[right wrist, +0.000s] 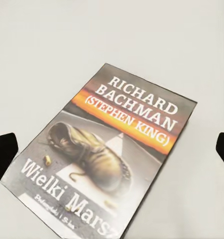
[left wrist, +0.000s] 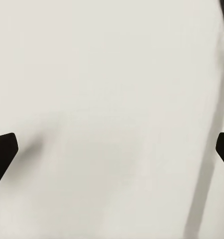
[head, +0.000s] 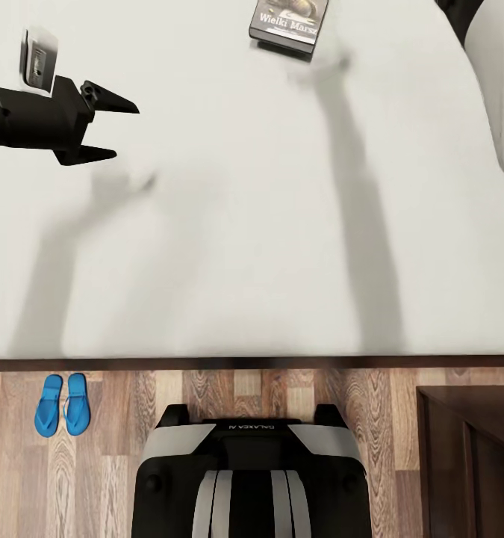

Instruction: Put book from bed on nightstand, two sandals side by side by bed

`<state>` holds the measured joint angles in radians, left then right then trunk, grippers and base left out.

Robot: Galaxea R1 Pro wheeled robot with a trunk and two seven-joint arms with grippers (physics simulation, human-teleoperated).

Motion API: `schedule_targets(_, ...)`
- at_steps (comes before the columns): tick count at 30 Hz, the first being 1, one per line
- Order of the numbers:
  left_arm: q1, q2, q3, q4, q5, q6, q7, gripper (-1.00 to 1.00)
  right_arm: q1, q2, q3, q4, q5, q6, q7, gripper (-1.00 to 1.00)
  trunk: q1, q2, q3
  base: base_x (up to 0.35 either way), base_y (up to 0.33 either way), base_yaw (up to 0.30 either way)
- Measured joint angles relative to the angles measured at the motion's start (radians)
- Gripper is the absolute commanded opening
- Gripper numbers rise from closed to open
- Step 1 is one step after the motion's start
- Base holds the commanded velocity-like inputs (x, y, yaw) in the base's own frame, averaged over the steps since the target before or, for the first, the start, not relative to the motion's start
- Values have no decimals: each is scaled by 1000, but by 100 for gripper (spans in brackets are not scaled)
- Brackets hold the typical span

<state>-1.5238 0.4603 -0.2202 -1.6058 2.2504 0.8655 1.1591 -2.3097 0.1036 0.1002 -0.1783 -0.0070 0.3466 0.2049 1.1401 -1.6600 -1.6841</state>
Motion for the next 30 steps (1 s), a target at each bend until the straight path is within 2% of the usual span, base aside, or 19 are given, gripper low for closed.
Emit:
schedule_targets(8, 0, -2, 2, 0, -1, -2, -1, 100, -7, -6, 2, -52, 2, 18, 9, 100, 0, 0, 0, 63, 0, 0)
schedule_targets(19, 0, -2, 1, 0, -1, -2, 0, 100, 7, -5, 7, -58, 10, 16, 7, 100, 0, 0, 0, 266, 0, 0)
schedule_targets(30, 0, -2, 1, 0, -1, -2, 0, 100, 28, -4, 8, -52, 11, 14, 1, 100, 0, 0, 0, 122, 0, 0)
